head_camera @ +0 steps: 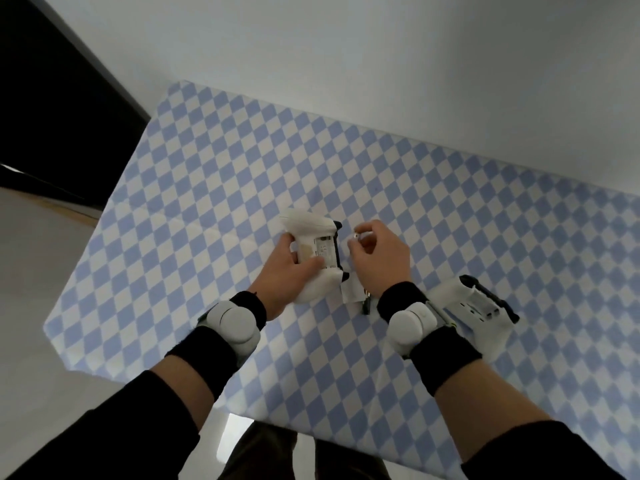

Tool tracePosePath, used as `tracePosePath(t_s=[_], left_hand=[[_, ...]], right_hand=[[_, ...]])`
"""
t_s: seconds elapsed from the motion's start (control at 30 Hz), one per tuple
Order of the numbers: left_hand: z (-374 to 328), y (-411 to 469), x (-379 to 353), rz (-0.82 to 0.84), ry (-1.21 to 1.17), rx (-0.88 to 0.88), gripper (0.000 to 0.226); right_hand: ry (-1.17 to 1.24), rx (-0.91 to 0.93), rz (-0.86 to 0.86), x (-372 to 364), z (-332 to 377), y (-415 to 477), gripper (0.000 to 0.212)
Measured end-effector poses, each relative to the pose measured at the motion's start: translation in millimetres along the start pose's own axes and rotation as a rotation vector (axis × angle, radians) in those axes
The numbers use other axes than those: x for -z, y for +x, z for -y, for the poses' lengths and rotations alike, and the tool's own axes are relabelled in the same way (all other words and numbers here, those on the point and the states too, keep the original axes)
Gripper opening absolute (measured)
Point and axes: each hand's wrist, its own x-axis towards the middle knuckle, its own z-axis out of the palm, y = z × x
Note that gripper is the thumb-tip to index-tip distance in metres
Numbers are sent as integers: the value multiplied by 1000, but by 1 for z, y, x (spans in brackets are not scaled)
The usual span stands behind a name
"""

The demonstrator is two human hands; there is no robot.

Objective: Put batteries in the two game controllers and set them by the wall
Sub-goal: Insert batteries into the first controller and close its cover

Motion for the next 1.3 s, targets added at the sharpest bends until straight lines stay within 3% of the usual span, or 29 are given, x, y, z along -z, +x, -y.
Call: tracePosePath(t_s=[0.2,0.73,0.9,1.1,1.3], left_hand=[[-2,-9,-13,84,-113,-3,69],[0,-22,2,125,-13,-64,51],[-4,-22,11,157,-6,-71,54],[-5,-20,12,174,40,-109,61],[-3,-14,10,74,76,-129,53]], right_hand=[[193,63,28,9,18,-22,12],[117,105,73,5,32,-48,7],[181,49,30,-5,37,-52,10],[404,-182,-12,-10,32,-60,4],[390,-157,25,-11,32,-61,3]])
